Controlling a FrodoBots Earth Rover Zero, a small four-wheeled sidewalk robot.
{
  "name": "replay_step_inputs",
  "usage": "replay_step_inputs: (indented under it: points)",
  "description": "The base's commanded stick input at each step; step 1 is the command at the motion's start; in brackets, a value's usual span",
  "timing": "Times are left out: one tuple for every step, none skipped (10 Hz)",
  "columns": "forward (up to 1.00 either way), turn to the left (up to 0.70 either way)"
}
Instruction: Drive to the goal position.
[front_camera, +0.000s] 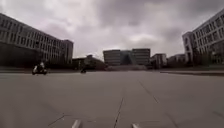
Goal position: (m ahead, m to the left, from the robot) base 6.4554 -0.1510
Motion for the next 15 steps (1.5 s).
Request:
replay_step_inputs:
  points:
    - [1.00,0.00]
    - [1.00,0.00]
    - [1.00,0.00]
    - [1.00,0.00]
    - [1.00,0.00]
    - [1.00,0.00]
    - [1.00,0.00]
    - [1.00,0.00]
    - [1.00,0.00]
    - [1.00,0.00]
    - [1.00,0.00]
    - [1.00,0.00]
    - [1.00,0.00]
    - [1.00,-0.25]
    - [1.00,-0.30]
